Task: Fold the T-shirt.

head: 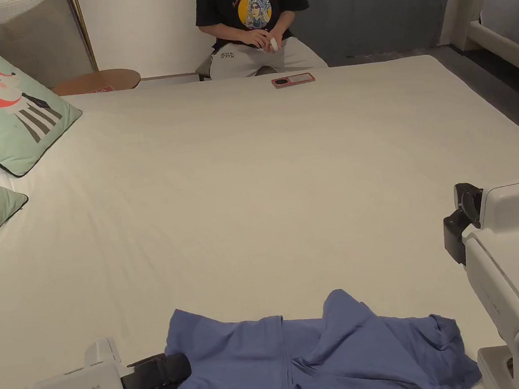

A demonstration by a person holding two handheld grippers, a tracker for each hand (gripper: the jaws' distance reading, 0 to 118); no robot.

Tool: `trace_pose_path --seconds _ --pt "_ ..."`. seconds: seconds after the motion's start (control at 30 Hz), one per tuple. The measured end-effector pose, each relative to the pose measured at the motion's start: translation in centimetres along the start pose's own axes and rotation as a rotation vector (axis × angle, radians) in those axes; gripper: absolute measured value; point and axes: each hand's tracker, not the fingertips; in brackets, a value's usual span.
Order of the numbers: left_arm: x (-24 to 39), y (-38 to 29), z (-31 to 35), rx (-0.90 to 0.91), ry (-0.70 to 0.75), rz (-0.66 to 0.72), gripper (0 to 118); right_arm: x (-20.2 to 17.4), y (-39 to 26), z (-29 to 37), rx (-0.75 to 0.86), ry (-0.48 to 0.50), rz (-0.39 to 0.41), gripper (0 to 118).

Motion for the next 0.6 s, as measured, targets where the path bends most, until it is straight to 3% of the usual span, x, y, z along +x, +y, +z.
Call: trace_pose_path --seconds 0.2,0.37,0.6 --pt "-0.1 1.8 4.9 0.057 0.173 -0.037 7 -0.2 0.0 0.2 0.016 0.02 -0.016 1" --pt "2.3 2.6 5.7 0.054 0.316 -0.145 7 -0.1 -0.3 0.1 0.016 0.033 -0.022 1" --pt "12.3 2.1 1.4 -0.004 0.306 -0.267 7 1.0 -0.4 0.6 0.017 0.022 -0.035 1"
